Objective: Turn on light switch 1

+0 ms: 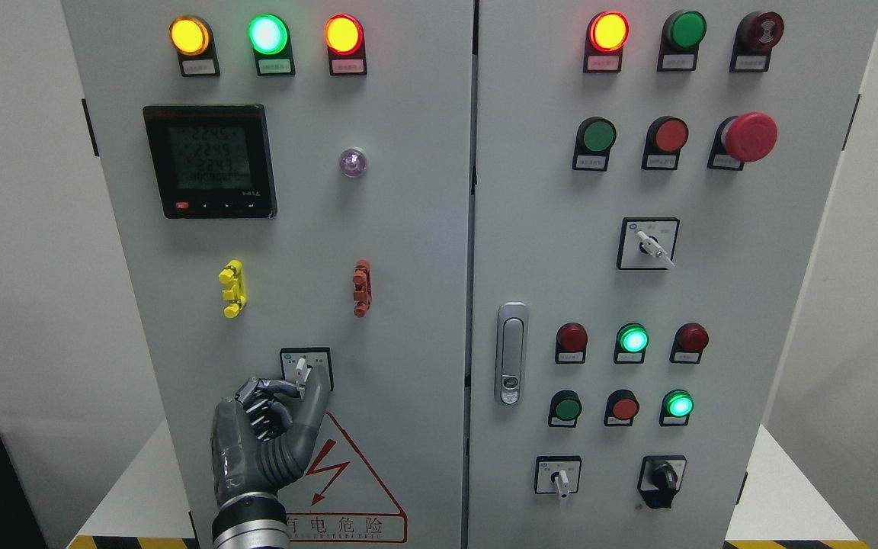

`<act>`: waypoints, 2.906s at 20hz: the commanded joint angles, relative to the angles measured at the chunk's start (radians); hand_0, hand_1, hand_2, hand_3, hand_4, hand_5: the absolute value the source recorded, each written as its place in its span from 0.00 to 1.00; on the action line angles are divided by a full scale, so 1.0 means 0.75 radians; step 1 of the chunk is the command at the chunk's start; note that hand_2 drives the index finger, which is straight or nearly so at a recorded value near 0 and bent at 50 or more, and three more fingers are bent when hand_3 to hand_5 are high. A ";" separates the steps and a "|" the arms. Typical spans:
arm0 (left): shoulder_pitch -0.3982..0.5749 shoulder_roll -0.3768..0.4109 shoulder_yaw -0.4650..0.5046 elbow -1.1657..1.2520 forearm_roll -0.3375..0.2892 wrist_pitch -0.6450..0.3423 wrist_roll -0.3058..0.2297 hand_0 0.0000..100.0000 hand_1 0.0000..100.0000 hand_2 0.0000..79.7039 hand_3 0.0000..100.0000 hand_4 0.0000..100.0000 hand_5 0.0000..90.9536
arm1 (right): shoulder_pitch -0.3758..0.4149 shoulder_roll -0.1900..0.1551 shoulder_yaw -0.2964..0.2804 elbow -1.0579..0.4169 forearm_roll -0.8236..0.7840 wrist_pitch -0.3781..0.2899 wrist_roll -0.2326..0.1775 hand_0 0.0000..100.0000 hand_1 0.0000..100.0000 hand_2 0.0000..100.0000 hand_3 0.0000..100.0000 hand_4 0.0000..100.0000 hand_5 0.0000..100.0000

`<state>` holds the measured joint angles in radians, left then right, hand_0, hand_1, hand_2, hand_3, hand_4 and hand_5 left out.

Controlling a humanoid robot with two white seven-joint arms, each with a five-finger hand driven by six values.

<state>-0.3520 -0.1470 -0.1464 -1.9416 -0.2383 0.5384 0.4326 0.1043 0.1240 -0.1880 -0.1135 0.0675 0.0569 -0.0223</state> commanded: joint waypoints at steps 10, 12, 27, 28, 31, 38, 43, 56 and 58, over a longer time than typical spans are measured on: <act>-0.007 0.000 -0.001 0.001 -0.032 0.012 0.000 0.12 0.51 0.79 1.00 0.97 0.95 | 0.000 0.000 0.001 0.000 0.000 0.000 0.001 0.00 0.00 0.00 0.00 0.00 0.00; -0.007 0.000 -0.001 0.001 -0.032 0.012 0.000 0.12 0.51 0.79 1.00 0.97 0.95 | 0.000 0.000 -0.001 0.000 0.000 0.000 0.001 0.00 0.00 0.00 0.00 0.00 0.00; -0.015 0.000 -0.003 0.004 -0.034 0.014 0.000 0.18 0.50 0.80 1.00 0.98 0.95 | 0.000 -0.002 0.001 0.000 0.000 0.000 0.001 0.00 0.00 0.00 0.00 0.00 0.00; -0.015 0.000 -0.003 0.004 -0.034 0.014 0.000 0.18 0.50 0.80 1.00 0.98 0.95 | 0.000 0.000 0.001 0.000 0.000 0.000 0.001 0.00 0.00 0.00 0.00 0.00 0.00; -0.015 0.000 -0.003 0.006 -0.034 0.014 0.000 0.20 0.50 0.80 1.00 0.98 0.95 | 0.000 0.000 0.001 0.000 0.000 0.000 0.001 0.00 0.00 0.00 0.00 0.00 0.00; -0.015 0.000 -0.005 0.006 -0.034 0.014 -0.002 0.24 0.50 0.79 1.00 0.98 0.95 | 0.000 0.000 -0.001 0.000 0.000 0.000 0.001 0.00 0.00 0.00 0.00 0.00 0.00; -0.015 0.000 -0.005 0.006 -0.034 0.014 -0.002 0.26 0.48 0.79 1.00 0.99 0.95 | 0.000 0.000 0.001 0.000 0.000 0.000 0.001 0.00 0.00 0.00 0.00 0.00 0.00; -0.013 0.000 -0.013 0.006 -0.034 0.014 -0.002 0.33 0.44 0.79 1.00 0.99 0.95 | 0.000 -0.002 -0.001 0.000 0.000 0.000 0.001 0.00 0.00 0.00 0.00 0.00 0.00; -0.011 0.000 -0.013 0.006 -0.034 0.014 -0.002 0.35 0.44 0.80 1.00 0.99 0.95 | 0.000 0.000 -0.001 0.000 0.000 0.000 0.001 0.00 0.00 0.00 0.00 0.00 0.00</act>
<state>-0.3626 -0.1473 -0.1540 -1.9378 -0.2633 0.5489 0.4326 0.1043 0.1239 -0.1879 -0.1135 0.0675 0.0568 -0.0223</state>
